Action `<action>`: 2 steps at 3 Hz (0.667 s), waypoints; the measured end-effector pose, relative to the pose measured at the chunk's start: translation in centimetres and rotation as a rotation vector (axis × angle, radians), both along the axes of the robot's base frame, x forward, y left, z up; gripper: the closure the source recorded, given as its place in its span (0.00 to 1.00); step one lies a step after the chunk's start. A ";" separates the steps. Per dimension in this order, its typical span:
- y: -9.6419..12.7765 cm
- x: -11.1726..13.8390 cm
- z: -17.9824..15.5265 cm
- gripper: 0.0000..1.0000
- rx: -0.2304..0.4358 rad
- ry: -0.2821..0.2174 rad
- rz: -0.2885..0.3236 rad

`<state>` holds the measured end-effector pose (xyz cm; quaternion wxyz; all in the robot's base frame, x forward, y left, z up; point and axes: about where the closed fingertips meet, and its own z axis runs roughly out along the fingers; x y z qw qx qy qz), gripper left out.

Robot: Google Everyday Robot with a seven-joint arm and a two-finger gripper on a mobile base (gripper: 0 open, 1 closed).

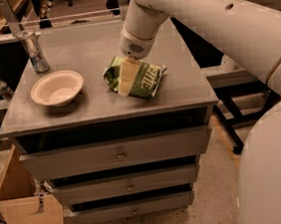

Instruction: Pick green jalapeno chip bag

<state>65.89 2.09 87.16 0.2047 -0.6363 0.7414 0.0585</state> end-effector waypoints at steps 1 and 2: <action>-1.1 0.6 0.0 0.39 -0.004 -0.004 -0.007; -2.5 1.3 1.6 0.62 0.055 -0.006 -0.016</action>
Offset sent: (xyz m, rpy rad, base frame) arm 0.0215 -0.0448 0.0492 0.1567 -0.0183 -0.0333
